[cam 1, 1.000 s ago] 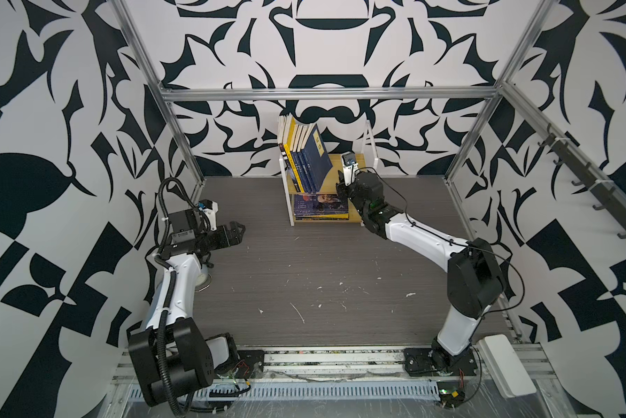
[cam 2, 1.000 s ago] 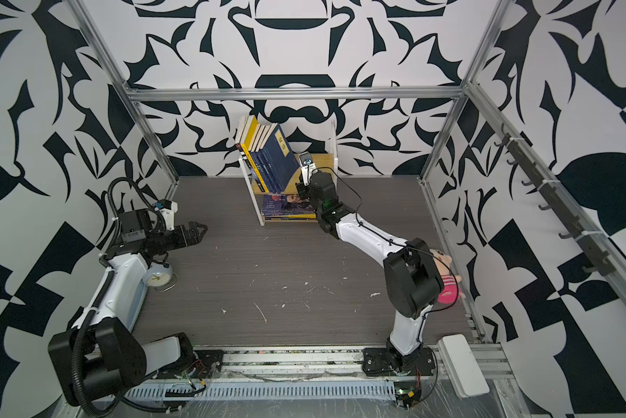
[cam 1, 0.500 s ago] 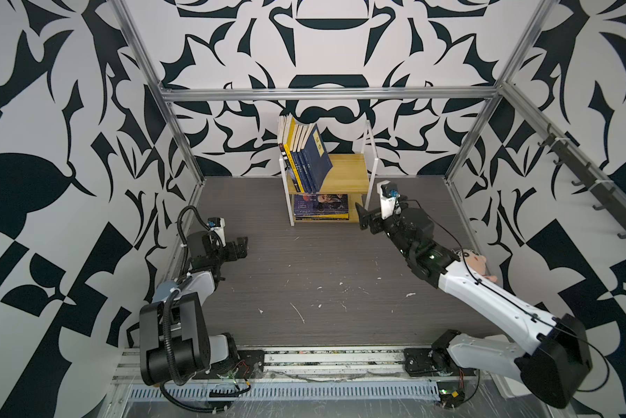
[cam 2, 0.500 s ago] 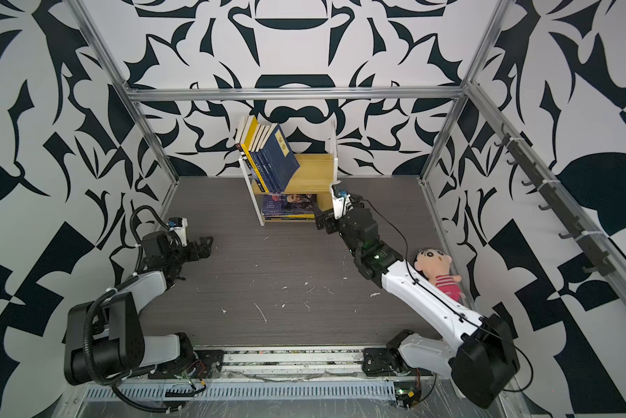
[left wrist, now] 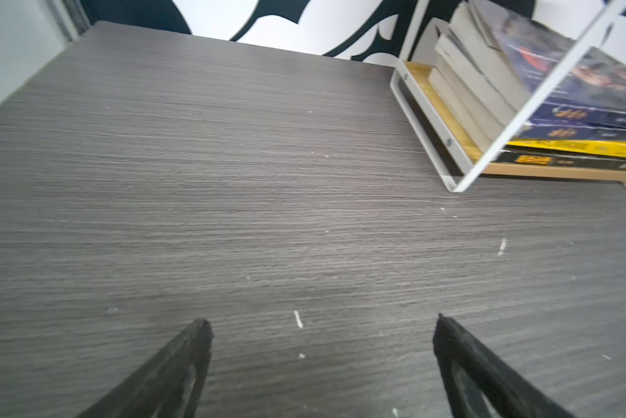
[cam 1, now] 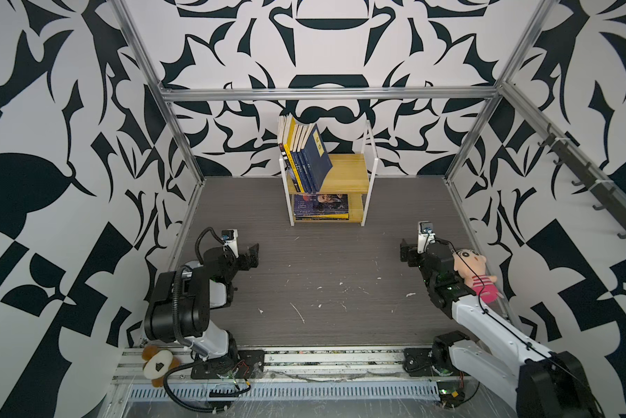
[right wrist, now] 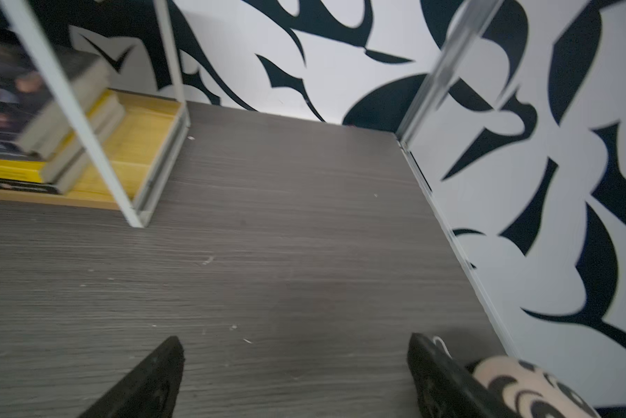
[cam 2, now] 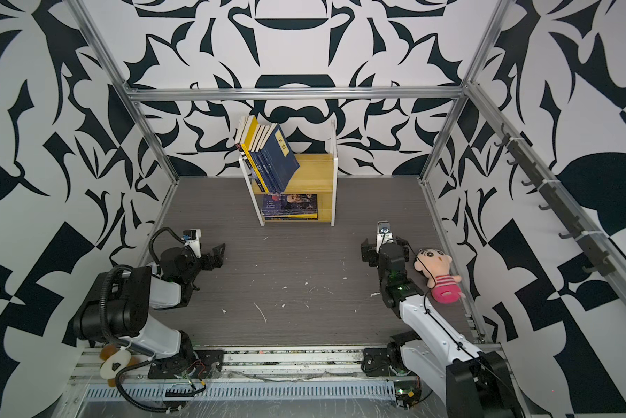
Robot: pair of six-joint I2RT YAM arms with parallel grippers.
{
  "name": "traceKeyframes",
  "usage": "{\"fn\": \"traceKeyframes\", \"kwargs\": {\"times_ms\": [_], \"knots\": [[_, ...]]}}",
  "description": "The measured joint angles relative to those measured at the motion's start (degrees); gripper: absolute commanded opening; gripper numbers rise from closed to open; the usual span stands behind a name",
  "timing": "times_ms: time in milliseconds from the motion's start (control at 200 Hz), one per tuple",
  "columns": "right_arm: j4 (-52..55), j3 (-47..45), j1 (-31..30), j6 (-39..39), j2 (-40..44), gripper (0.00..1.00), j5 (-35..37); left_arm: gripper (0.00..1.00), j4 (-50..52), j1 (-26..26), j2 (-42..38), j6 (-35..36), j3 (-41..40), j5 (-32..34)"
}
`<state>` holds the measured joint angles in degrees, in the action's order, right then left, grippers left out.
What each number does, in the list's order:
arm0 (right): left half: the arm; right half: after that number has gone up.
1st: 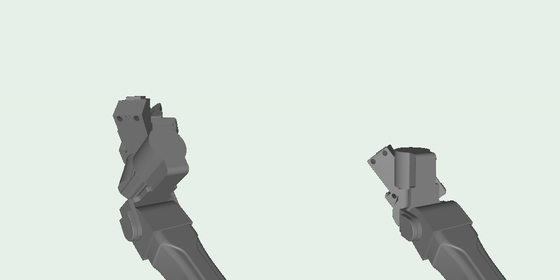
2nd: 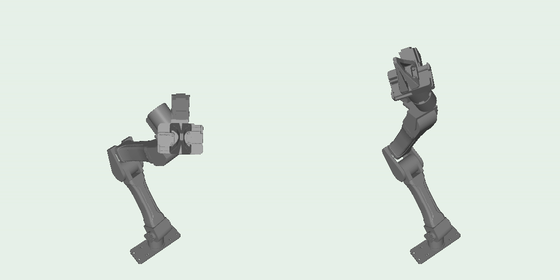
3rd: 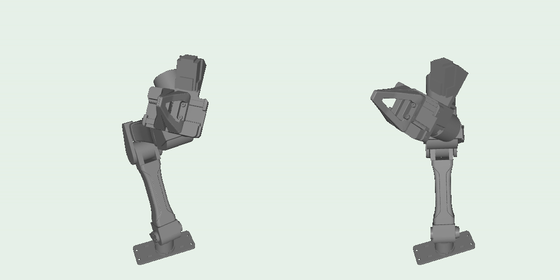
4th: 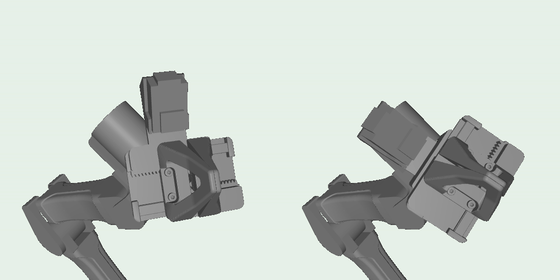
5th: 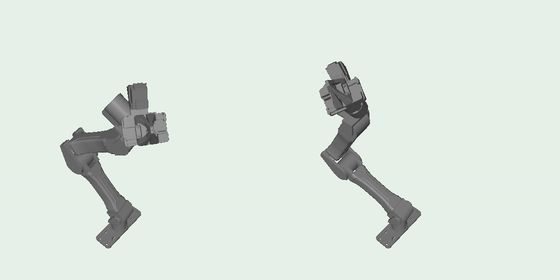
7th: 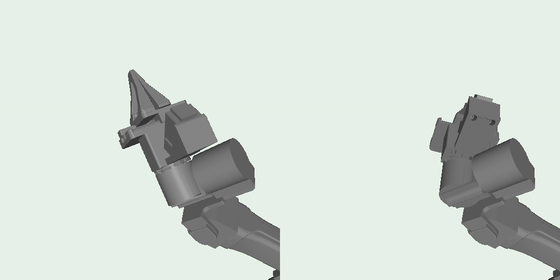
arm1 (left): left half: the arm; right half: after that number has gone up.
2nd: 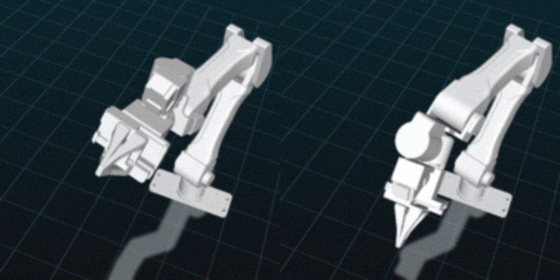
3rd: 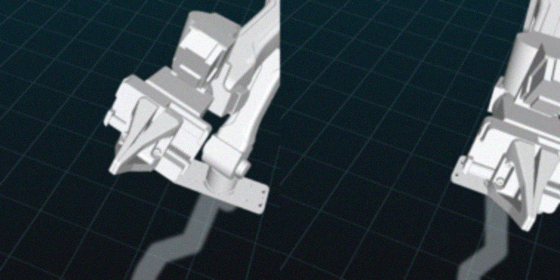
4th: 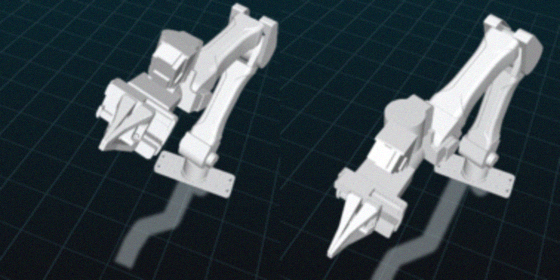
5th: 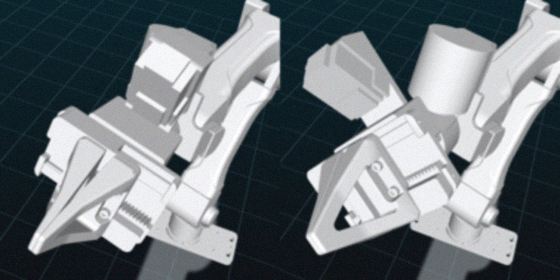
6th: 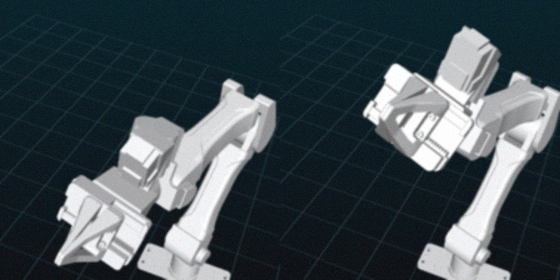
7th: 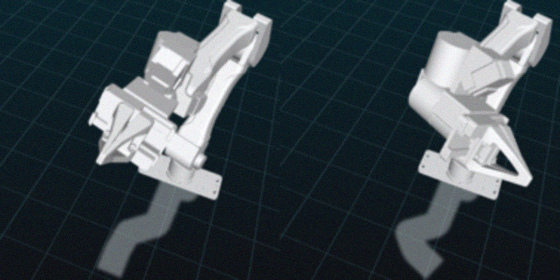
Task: Stacking books/files
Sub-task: Reset both arms
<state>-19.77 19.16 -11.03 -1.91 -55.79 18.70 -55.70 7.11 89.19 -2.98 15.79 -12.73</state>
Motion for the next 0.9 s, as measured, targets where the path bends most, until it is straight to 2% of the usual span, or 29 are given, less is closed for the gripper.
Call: {"fn": "traceKeyframes", "kwargs": {"times_ms": [220, 540, 840, 900], "knots": [[-16.09, -2.73, 3.56, 0.79, -13.16, 0.98, 0.55, 1.0, 3.15, 0.0, -0.09, -1.92, 6.36, 7.41], [-37.09, -5.25, 4.57, 2.16, -33.94, 0.98, -1.95, 1.0, 4.94, 0.0, -0.09, -2.62, 6.34, 9.31], [-36.22, -1.33, 4.57, 3.43, -34.91, 1.0, -0.24, 1.0, 5.01, 0.0, -0.09, -2.64, 6.36, 9.57], [-36.22, -1.38, 4.57, 3.37, -34.91, 0.93, -0.02, 1.0, 5.01, 0.0, -0.09, -2.62, 6.36, 9.57]]}}
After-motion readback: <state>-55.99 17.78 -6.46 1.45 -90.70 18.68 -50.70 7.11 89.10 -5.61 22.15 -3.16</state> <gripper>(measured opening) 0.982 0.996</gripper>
